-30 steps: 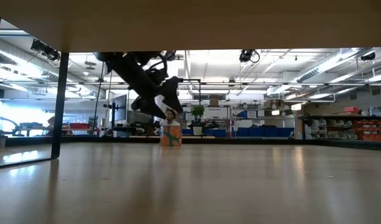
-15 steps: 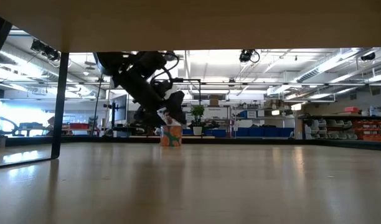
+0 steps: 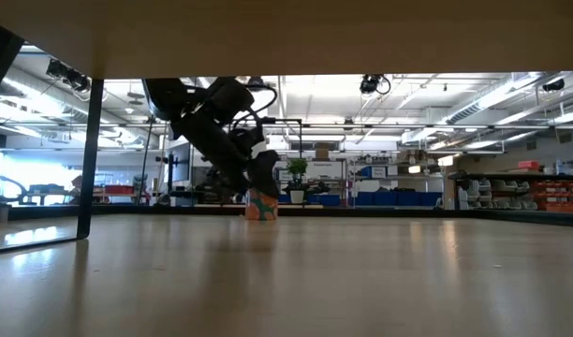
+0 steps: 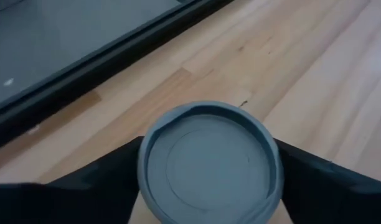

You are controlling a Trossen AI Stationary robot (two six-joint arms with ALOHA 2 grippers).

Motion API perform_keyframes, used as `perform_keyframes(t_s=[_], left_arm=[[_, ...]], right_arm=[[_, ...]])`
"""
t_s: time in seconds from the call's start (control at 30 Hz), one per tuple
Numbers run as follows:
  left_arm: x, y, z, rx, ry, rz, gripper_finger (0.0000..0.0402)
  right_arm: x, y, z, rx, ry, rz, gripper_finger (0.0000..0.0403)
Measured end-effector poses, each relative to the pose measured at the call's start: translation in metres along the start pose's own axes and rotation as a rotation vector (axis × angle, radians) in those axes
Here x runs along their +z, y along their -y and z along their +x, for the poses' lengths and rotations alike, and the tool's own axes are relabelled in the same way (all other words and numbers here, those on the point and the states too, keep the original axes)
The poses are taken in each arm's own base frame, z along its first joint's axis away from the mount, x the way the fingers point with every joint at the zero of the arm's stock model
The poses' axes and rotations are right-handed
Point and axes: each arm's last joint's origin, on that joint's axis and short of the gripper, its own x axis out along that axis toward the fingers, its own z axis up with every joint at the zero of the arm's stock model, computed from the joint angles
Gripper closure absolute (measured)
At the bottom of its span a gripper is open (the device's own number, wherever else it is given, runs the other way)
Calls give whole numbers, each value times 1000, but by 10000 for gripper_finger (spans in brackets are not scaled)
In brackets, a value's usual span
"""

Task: Pick and place cans onto a shelf
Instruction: Put the canned oranges on the shelf

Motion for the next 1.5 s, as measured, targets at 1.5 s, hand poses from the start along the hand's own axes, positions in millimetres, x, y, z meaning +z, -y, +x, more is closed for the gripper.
perform_keyframes(t_s=[1.5], left_arm=[[35, 154, -414, -1011, 95, 196, 111]], right_arm=[[-26, -130, -115, 499, 479, -64, 56]])
